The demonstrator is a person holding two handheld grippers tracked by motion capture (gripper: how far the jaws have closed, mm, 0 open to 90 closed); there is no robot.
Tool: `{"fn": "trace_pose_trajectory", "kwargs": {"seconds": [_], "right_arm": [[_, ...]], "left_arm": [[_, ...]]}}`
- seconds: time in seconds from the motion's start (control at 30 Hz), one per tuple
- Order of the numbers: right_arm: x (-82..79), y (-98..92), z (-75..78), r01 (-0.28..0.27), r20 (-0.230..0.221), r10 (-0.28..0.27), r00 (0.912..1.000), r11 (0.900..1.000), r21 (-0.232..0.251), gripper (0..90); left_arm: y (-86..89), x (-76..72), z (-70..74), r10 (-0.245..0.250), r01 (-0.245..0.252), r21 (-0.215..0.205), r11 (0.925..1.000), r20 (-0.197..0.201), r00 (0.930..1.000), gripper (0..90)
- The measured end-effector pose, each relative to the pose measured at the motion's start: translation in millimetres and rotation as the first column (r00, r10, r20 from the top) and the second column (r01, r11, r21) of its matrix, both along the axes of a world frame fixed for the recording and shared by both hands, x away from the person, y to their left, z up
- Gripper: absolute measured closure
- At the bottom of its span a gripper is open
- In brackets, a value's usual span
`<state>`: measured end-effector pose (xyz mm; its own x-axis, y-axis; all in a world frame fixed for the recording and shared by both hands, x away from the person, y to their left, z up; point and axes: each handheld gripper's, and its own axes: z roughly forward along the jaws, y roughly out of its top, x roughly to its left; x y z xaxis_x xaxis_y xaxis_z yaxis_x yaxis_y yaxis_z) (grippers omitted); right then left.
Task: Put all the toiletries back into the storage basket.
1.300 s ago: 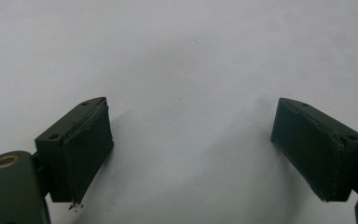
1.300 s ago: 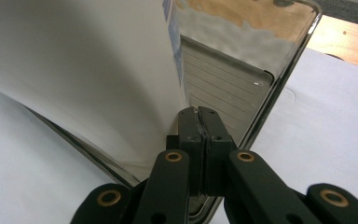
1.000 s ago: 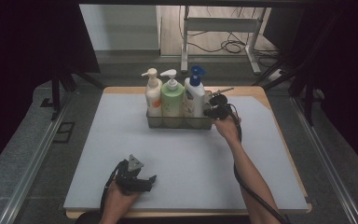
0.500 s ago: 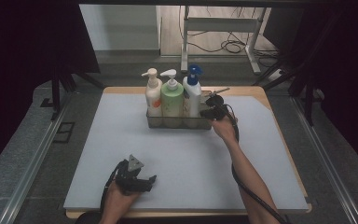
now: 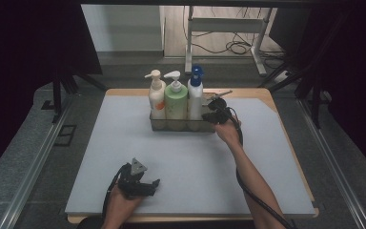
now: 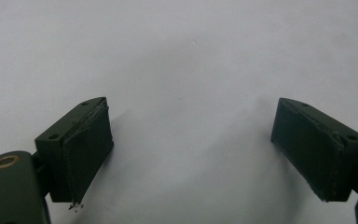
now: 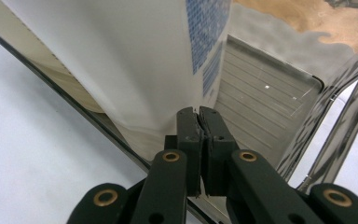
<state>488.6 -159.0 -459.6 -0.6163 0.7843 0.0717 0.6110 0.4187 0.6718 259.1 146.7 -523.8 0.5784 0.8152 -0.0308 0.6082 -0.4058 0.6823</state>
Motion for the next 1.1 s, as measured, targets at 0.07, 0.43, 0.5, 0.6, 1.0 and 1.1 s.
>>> {"fn": "trace_pose_trajectory", "kwargs": {"seconds": [0.07,0.43,0.5,0.6,1.0,1.1], "right_arm": [[-0.2,0.2,0.4,-0.003,0.002,0.003,1.0000,1.000,0.000,87.3],[-2.0,1.6,1.8,-0.006,0.013,0.006,0.9999,1.000,-0.002,88.1],[-2.5,2.0,2.1,-0.004,0.013,0.004,0.9999,1.000,-0.001,88.3],[-3.1,2.2,2.4,-0.006,0.013,0.006,0.9999,1.000,0.001,88.6],[-3.9,2.2,3.2,-0.010,0.015,0.010,0.9998,1.000,0.010,87.4],[-3.9,1.4,3.8,-0.004,0.013,0.004,0.9999,1.000,0.010,84.6]], "left_arm": [[0.0,0.0,0.0,0.000,0.000,0.000,1.0000,0.000,1.0000,11.8],[0.0,0.0,0.0,0.000,0.000,0.000,1.0000,0.000,1.0000,11.7],[0.0,0.1,0.0,0.000,0.000,0.001,1.0000,0.001,1.0000,11.8],[0.0,0.1,0.0,0.000,0.000,0.001,1.0000,0.001,1.0000,11.8],[0.2,0.2,0.1,-0.002,0.002,0.004,1.0000,0.000,1.0000,11.8],[0.2,0.1,0.1,-0.002,0.002,0.004,1.0000,0.001,1.0000,11.8]]}}
